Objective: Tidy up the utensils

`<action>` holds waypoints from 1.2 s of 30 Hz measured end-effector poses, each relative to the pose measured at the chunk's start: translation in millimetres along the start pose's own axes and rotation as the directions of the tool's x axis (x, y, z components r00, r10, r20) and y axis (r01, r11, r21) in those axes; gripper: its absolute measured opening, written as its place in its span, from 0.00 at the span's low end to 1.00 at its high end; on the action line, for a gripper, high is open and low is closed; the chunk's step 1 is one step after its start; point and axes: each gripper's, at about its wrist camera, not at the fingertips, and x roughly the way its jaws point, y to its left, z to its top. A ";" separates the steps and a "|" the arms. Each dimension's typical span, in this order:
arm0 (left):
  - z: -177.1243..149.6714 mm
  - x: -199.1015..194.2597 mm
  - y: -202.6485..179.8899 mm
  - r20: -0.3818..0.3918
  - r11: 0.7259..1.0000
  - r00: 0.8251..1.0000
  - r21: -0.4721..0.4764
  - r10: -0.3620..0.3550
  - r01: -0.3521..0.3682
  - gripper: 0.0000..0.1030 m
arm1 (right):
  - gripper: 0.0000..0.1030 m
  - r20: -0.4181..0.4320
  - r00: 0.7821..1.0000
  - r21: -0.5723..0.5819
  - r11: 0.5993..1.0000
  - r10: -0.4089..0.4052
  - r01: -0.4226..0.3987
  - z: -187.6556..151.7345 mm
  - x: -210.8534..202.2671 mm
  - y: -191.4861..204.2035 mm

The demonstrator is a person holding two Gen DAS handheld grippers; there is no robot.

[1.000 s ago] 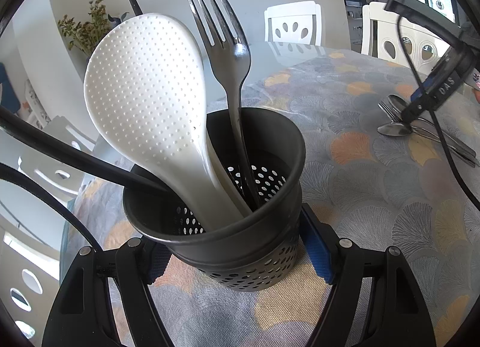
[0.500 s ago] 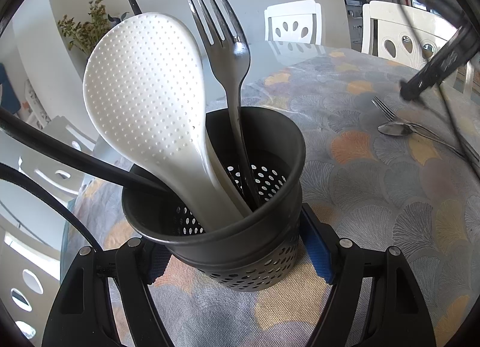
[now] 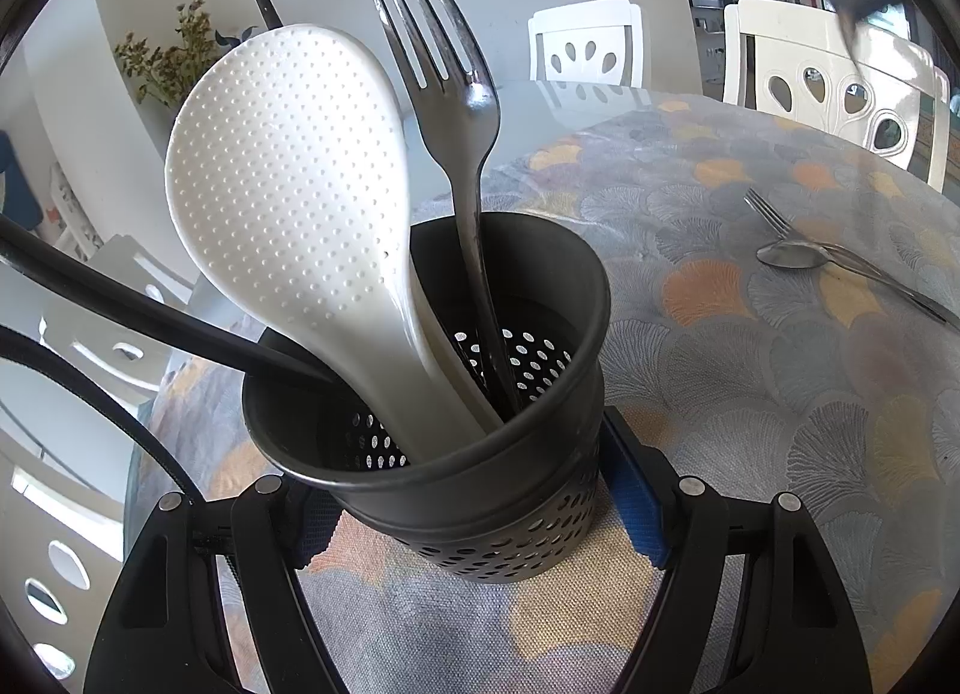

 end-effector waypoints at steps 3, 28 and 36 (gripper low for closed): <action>0.2 -0.4 -1.1 -0.001 1.000 1.000 0.002 0.002 -0.002 0.73 | 0.33 0.065 0.998 -0.017 1.000 0.018 -0.016 17.7 -14.9 11.8; 0.4 -0.6 2.4 -0.011 1.000 1.000 0.000 0.000 0.000 0.74 | 0.32 -0.368 0.929 0.158 0.987 0.030 0.031 1.1 143.8 -43.5; 0.5 0.2 4.2 -0.012 1.000 1.000 0.002 0.000 0.000 0.74 | 0.32 -0.475 0.872 0.252 0.968 0.119 0.005 -39.3 133.2 -56.0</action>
